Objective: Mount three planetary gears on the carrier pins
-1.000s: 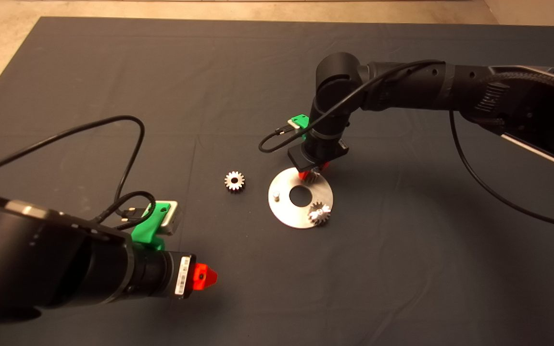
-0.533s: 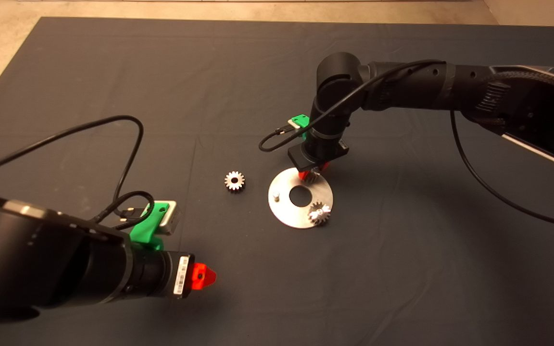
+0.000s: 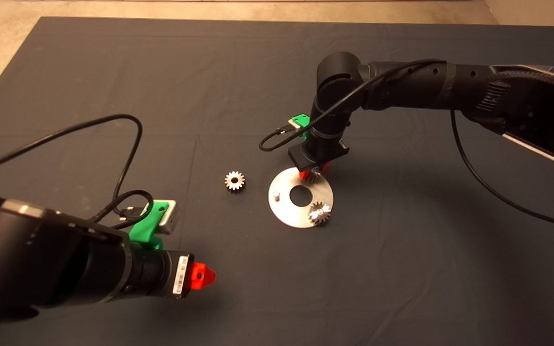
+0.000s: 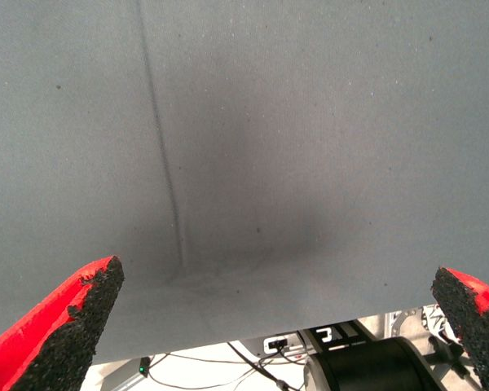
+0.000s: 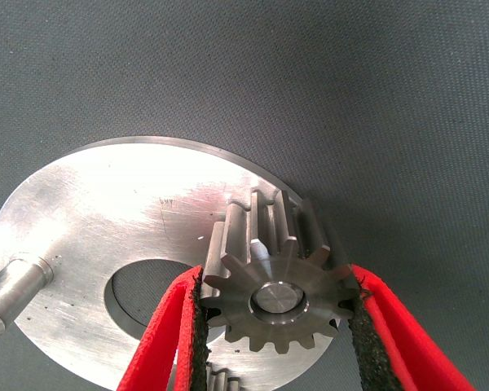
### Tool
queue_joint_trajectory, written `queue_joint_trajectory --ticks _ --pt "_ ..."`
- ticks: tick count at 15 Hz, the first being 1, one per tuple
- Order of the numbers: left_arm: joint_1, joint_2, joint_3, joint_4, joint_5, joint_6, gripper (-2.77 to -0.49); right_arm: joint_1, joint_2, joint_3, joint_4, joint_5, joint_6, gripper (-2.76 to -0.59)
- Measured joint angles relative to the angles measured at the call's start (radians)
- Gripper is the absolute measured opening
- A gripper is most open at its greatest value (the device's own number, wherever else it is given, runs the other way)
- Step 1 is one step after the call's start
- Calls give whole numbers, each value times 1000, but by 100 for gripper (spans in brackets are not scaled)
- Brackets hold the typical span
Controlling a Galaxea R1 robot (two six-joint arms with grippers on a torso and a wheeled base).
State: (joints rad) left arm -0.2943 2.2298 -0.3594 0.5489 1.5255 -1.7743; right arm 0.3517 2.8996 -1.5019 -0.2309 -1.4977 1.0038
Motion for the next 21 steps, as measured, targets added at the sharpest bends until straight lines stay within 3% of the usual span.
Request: queue_joint_trajectory --ticks 8,11,16,21 --pt "0 0 0 -3 0 4 -50 1 0 0 0 0 0 -221" --pt "0 0 0 -5 0 6 -50 14 0 0 2 0 0 -218" --pt "-11 0 0 -7 0 7 -50 14 0 0 2 -10 0 -190" --pt "-11 0 0 -11 0 7 -50 19 0 0 2 -10 0 -160"
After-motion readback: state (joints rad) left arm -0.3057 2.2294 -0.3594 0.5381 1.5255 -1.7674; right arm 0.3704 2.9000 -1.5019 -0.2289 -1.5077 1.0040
